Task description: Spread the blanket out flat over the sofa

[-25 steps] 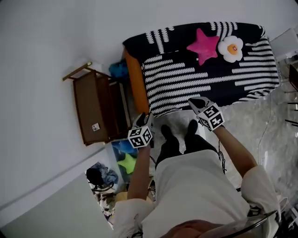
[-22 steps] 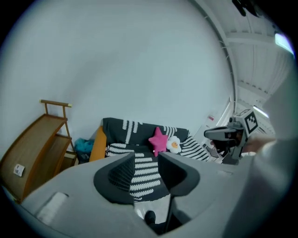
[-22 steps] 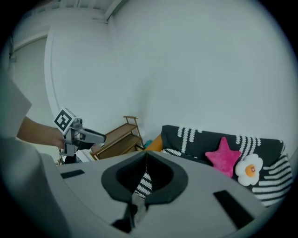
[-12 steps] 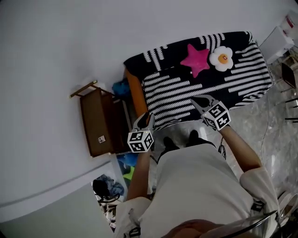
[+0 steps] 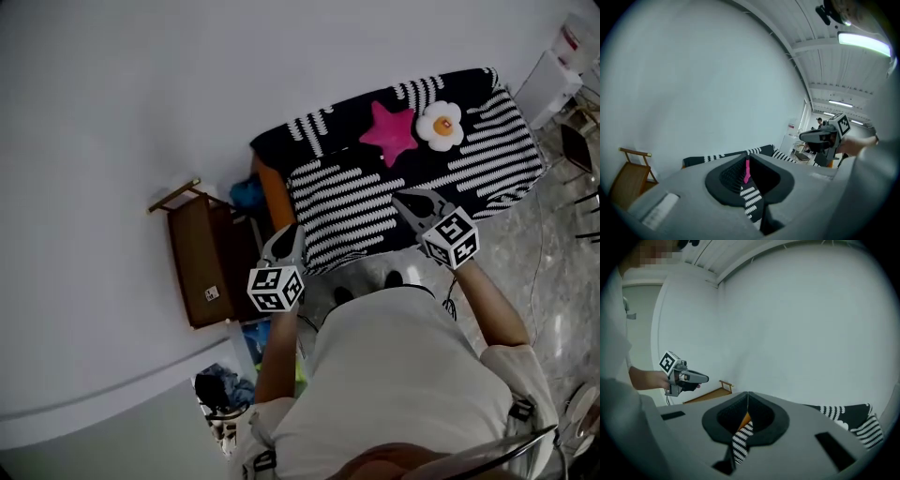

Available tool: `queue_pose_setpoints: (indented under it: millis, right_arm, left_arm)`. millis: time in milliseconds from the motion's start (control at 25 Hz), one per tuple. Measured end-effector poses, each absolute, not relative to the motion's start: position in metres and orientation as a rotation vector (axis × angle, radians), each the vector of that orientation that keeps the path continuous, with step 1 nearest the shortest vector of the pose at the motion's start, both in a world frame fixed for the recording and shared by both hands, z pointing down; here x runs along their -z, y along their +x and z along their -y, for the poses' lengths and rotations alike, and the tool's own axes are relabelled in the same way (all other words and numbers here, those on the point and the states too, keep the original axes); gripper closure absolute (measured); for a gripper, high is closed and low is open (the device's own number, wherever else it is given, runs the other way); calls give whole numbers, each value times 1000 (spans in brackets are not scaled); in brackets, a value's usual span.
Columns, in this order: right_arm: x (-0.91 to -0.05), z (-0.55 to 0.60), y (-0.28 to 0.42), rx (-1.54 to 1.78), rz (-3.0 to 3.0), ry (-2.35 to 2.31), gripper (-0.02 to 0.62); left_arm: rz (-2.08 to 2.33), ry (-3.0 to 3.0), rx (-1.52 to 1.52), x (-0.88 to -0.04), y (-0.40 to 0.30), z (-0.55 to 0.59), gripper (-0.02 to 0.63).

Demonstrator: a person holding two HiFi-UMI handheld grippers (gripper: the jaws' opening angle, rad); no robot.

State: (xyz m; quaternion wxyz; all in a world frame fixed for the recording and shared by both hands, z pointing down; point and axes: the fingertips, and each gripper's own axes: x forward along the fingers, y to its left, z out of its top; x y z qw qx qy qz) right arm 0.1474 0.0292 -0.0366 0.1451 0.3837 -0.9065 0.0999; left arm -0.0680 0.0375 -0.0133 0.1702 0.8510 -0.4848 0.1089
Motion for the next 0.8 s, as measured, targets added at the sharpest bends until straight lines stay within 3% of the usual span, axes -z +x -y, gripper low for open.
queue_pose_setpoints:
  millis: [800]
  right_arm:
    - [64,-25,168,-217,2655,1190,591]
  left_arm:
    - [1332,2479,-210,35,-56,-33,588]
